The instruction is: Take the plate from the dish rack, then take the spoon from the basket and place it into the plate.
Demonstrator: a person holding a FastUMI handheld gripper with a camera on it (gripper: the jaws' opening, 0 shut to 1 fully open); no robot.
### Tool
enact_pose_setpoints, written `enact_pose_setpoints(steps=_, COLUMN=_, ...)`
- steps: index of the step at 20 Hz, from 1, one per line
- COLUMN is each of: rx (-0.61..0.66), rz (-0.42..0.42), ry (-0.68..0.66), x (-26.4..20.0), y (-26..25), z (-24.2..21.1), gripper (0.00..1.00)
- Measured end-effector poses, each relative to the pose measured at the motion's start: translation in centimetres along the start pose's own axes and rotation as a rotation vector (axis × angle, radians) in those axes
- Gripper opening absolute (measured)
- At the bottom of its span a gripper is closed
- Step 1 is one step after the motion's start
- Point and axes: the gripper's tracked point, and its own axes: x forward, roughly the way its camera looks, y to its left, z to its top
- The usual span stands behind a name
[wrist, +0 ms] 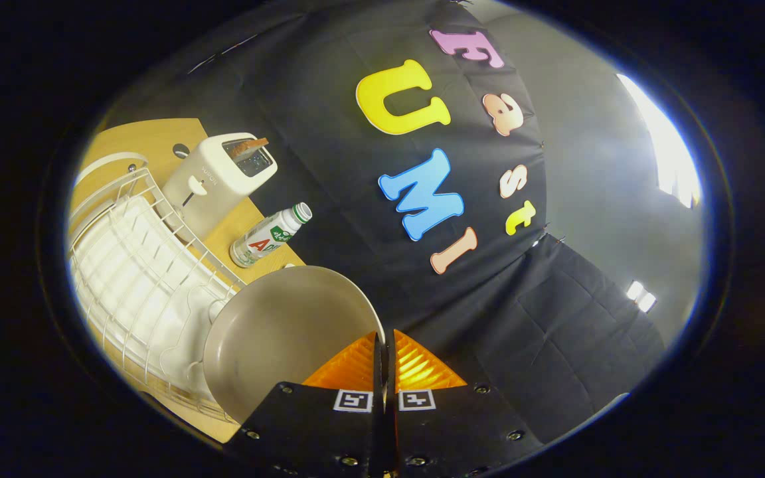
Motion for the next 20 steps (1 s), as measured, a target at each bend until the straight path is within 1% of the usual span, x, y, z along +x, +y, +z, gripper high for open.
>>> enact_pose_setpoints(steps=6, rx=0.091, rz=0.042, ry=0.029, x=-3.2, y=-1.8, z=-1.7, gripper=0.0)
enact_pose_setpoints(steps=11, rx=0.16, rz=0.121, ry=0.015, x=-6.6, y=-2.4, z=-3.3, gripper=0.0)
enact_pose_setpoints(steps=16, rx=0.181, rz=0.185, ry=-0.024, x=-10.3, y=-3.3, z=-5.0, gripper=0.0)
enact_pose_setpoints(steps=20, rx=0.198, rz=0.232, ry=-0.03, x=-12.4, y=-3.0, z=-7.2, gripper=0.0)
